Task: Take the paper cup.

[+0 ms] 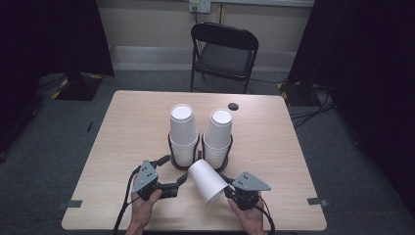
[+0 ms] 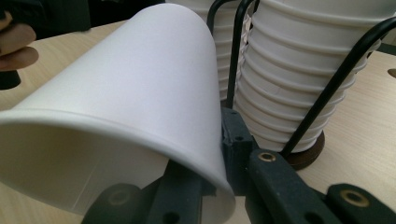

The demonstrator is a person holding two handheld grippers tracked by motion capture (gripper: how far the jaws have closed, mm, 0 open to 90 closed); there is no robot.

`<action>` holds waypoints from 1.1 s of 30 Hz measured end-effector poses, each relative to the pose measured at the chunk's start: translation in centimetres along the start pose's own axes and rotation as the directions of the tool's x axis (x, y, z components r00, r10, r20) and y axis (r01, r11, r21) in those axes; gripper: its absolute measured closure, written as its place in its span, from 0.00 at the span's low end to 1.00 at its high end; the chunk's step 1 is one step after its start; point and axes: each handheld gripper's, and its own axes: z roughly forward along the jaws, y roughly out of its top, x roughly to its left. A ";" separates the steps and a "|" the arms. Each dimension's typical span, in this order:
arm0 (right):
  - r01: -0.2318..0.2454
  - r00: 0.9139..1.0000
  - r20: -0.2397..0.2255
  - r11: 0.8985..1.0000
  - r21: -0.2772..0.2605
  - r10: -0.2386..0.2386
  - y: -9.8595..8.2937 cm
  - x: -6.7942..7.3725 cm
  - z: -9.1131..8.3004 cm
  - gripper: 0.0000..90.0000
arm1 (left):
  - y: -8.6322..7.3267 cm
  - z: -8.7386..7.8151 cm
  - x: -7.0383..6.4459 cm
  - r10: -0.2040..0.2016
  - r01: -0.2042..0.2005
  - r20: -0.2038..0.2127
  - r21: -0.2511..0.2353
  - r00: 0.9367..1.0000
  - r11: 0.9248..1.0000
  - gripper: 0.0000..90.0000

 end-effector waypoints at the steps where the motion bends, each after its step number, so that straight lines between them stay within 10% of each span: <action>1: -0.002 1.000 -0.010 1.000 0.005 0.002 0.1 -0.1 -0.1 0.95 | 0.1 0.1 -0.4 0.035 -0.036 0.007 0.041 0.999 0.999 0.18; 11: -0.002 0.999 -0.045 0.993 0.117 0.007 1.5 -1.0 0.0 0.95 | 0.0 0.1 -1.2 0.127 -0.134 0.089 0.076 0.988 0.988 0.18; 25: 0.035 0.984 -0.179 0.954 0.299 0.019 3.1 -2.0 1.4 0.95 | -0.5 0.6 -2.4 0.204 -0.229 0.154 0.167 0.967 0.959 0.17; 29: 0.053 0.980 -0.200 0.944 0.327 0.015 3.6 -2.1 1.7 0.95 | -0.5 0.6 -2.6 0.239 -0.269 0.178 0.174 0.955 0.947 0.17; 33: 0.059 0.973 -0.229 0.932 0.357 0.026 3.9 -2.5 1.9 0.95 | -0.4 0.6 -3.0 0.302 -0.341 0.214 0.183 0.929 0.922 0.17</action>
